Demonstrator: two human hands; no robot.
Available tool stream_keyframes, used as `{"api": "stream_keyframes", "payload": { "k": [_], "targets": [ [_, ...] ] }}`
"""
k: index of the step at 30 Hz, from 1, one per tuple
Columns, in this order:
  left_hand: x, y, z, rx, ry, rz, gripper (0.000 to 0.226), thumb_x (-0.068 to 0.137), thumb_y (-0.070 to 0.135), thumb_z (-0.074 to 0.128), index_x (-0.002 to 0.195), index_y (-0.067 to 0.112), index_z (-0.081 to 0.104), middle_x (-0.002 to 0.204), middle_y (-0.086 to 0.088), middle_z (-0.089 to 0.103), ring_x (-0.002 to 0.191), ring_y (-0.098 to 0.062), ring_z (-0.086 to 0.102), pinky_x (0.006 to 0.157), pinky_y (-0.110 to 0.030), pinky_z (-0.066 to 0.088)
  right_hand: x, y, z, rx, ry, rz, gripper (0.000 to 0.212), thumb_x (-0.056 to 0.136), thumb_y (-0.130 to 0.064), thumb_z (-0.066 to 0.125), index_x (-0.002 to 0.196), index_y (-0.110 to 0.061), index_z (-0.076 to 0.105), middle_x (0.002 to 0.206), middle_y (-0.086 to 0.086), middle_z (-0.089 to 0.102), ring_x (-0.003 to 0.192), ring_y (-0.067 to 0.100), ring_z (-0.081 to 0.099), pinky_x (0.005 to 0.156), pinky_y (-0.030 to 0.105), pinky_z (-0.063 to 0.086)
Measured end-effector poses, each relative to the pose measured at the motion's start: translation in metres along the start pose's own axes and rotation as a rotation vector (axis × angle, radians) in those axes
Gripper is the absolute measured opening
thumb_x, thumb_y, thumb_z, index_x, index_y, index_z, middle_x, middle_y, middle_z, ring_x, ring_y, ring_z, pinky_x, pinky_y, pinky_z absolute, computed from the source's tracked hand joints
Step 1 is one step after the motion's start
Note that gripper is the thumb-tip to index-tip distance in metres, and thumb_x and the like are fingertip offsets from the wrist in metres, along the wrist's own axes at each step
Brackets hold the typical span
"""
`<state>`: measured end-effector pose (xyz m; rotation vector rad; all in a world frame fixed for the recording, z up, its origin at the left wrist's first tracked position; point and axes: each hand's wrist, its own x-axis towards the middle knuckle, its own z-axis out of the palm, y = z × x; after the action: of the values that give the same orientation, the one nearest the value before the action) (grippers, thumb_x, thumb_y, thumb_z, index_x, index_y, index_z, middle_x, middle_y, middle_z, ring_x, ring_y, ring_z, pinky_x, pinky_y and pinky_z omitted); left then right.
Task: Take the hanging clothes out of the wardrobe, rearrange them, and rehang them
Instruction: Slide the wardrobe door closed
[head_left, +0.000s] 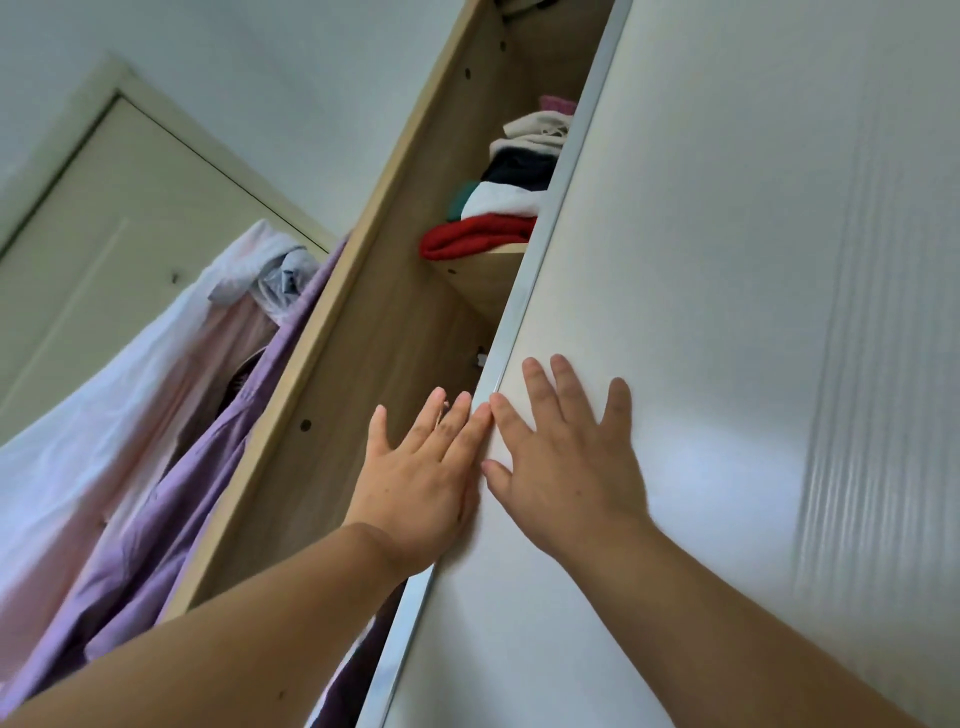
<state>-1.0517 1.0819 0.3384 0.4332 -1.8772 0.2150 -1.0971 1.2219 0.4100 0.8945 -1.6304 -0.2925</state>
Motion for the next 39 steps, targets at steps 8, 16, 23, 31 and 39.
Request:
{"api": "stream_keyframes", "payload": {
  "k": [8, 16, 23, 31, 39],
  "targets": [
    [0.007, -0.047, 0.021, 0.019, -0.013, -0.067, 0.053, 0.089, 0.052, -0.01, 0.136, 0.045, -0.033, 0.16, 0.005, -0.006, 0.14, -0.021, -0.028, 0.112, -0.052, -0.011, 0.036, -0.037, 0.012, 0.033, -0.002, -0.009, 0.067, 0.094, -0.059, 0.021, 0.151, -0.028, 0.005, 0.159, 0.011, -0.007, 0.145, 0.032, -0.013, 0.106, 0.063, -0.003],
    [0.013, -0.077, 0.031, 0.031, 0.005, -0.047, 0.053, 0.093, 0.051, -0.003, 0.144, 0.042, -0.013, 0.159, 0.0, 0.014, 0.147, -0.027, -0.003, 0.113, -0.059, 0.006, 0.06, -0.058, 0.02, 0.034, -0.026, 0.0, 0.068, 0.093, -0.06, 0.022, 0.151, -0.028, 0.005, 0.159, 0.011, -0.007, 0.144, 0.032, -0.014, 0.105, 0.064, -0.003],
    [0.016, -0.098, 0.036, 0.033, 0.006, -0.029, 0.054, 0.095, 0.045, 0.024, 0.147, 0.033, 0.027, 0.148, -0.007, 0.041, 0.14, -0.033, 0.029, 0.101, -0.065, 0.029, 0.086, -0.083, 0.025, 0.039, -0.032, 0.0, 0.067, 0.095, -0.051, 0.026, 0.151, -0.018, 0.008, 0.159, 0.008, -0.001, 0.145, 0.027, -0.011, 0.105, 0.065, -0.001],
    [0.018, -0.1, 0.038, -0.001, 0.036, 0.006, 0.053, 0.095, 0.042, 0.024, 0.146, 0.03, 0.034, 0.147, -0.004, 0.044, 0.139, -0.03, 0.032, 0.102, -0.065, 0.027, 0.091, -0.085, 0.03, 0.028, -0.03, 0.003, 0.065, 0.097, -0.048, 0.022, 0.151, -0.016, 0.007, 0.16, 0.004, 0.0, 0.146, 0.021, -0.008, 0.106, 0.062, 0.0],
    [0.013, -0.09, 0.039, -0.155, 0.097, 0.034, 0.055, 0.091, 0.034, 0.03, 0.143, 0.02, 0.04, 0.145, -0.001, 0.046, 0.139, -0.024, 0.032, 0.105, -0.063, 0.018, 0.082, -0.081, 0.027, 0.043, 0.007, 0.009, 0.066, 0.094, -0.052, 0.024, 0.151, -0.023, 0.008, 0.159, 0.003, 0.006, 0.146, 0.021, -0.002, 0.106, 0.062, 0.001]
  ]
}}
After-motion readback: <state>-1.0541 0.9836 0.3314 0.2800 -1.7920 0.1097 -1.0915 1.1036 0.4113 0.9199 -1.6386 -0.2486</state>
